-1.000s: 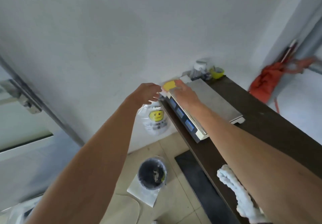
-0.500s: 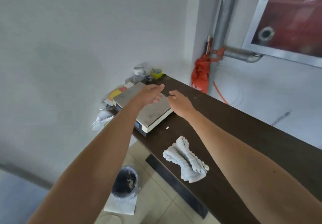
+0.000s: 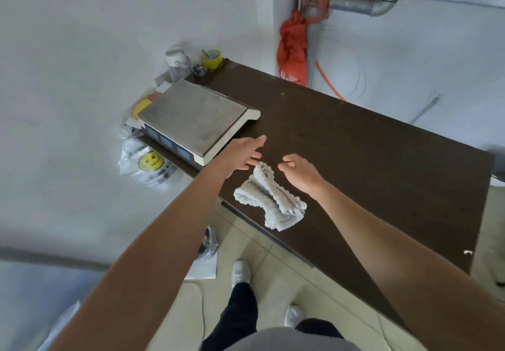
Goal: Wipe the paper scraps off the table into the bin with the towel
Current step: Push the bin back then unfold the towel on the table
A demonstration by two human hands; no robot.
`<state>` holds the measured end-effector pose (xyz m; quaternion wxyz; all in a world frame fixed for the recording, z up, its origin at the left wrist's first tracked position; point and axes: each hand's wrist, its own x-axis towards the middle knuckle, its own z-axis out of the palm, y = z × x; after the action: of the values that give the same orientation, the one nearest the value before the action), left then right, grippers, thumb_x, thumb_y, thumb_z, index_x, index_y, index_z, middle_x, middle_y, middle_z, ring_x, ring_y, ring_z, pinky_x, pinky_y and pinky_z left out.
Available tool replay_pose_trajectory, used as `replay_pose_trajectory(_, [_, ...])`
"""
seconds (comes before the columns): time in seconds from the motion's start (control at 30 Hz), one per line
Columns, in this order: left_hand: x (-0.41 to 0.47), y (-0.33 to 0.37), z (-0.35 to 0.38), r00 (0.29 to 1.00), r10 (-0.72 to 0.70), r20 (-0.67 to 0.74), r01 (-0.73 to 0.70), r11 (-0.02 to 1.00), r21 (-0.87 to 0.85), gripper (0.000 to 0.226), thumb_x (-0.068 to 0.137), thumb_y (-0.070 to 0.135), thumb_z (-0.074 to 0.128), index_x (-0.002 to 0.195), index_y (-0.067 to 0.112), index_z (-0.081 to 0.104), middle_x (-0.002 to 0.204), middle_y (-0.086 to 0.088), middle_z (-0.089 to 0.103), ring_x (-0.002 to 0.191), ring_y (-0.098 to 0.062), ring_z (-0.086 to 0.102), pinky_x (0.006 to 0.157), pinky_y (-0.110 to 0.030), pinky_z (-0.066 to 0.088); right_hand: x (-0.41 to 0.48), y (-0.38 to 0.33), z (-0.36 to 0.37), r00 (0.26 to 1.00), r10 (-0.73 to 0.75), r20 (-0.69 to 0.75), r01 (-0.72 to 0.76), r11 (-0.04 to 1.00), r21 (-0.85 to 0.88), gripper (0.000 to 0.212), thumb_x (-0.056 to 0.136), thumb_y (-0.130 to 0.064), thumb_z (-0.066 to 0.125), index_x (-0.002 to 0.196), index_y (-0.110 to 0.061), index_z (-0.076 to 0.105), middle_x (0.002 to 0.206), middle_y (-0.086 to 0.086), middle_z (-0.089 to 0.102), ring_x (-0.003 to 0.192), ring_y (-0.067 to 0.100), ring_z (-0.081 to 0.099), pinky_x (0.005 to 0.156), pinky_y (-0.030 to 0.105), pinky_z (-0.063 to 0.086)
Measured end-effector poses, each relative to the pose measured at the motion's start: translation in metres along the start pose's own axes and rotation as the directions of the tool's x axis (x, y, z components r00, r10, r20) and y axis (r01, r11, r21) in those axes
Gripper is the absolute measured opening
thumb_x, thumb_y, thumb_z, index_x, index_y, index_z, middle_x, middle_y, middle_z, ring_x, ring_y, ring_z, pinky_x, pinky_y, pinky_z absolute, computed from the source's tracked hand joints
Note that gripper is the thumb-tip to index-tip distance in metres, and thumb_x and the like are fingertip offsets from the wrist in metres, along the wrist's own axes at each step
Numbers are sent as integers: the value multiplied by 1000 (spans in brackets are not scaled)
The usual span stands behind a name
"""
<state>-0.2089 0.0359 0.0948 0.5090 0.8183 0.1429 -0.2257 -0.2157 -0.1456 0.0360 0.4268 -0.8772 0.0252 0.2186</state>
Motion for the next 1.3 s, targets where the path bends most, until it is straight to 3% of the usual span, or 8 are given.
replay_pose_trajectory(0.17, [27,-39,9,999,35,-11,-36,993,-112,41,95,54,57,115,22,72,108,-1,77,100,-19,74,97,-40,56,-3,24,44,999,44,32,-42,997,-60,54,91,-50,55,135,-18,49,117,3,66,102,24,64,86,36,49])
replay_pose_trajectory(0.3, [50,-58,10,996,61,57,-50,982,-181,35,97,49,58,113,21,73,105,1,78,100,-20,74,99,-41,56,-2,27,68,998,52,22,-47,979,-198,71,81,-59,63,135,-18,46,125,0,58,113,21,57,94,39,48])
replay_pose_trajectory(0.43, [73,-60,3,987,77,141,-43,972,-231,34,99,47,58,115,20,73,106,1,78,98,-24,75,96,-40,58,6,21,78,987,141,-72,-152,967,-202,53,88,-46,58,132,-19,52,121,-1,63,110,21,60,90,36,49])
replay_pose_trajectory(0.6, [96,-55,-16,974,85,211,-47,982,-180,33,98,44,59,112,18,74,104,0,78,99,-22,74,95,-40,57,18,10,73,942,303,-146,-318,943,-97,19,92,-34,47,102,-22,60,93,1,68,86,26,65,75,37,52])
replay_pose_trajectory(0.77, [118,-56,-27,946,80,315,-93,995,26,42,96,53,55,120,22,70,115,3,72,103,-15,68,95,-37,54,27,8,73,889,402,-219,-385,916,115,21,93,-30,47,94,-14,60,80,1,64,73,21,61,60,33,42])
replay_pose_trajectory(0.93, [135,-54,-23,929,39,368,-114,976,185,50,82,62,66,120,28,66,118,9,67,110,-11,61,94,-33,50,31,12,66,825,515,-234,-391,818,423,29,94,-31,53,101,-6,67,92,7,67,80,18,56,68,33,44])
replay_pose_trajectory(1.13, [156,-42,-16,943,-68,325,-14,970,244,88,78,57,75,148,15,41,138,0,53,125,-20,53,100,-35,46,39,14,38,818,526,-232,-342,770,538,20,94,-34,57,101,-19,68,103,1,69,98,20,64,86,40,52])
replay_pose_trajectory(1.3, [170,-35,-7,946,-150,287,153,988,12,59,84,42,77,129,11,57,125,-4,67,110,-18,64,89,-33,53,52,14,7,849,489,-201,-255,712,654,16,93,-34,59,103,-25,68,107,-1,71,99,19,66,89,41,53])
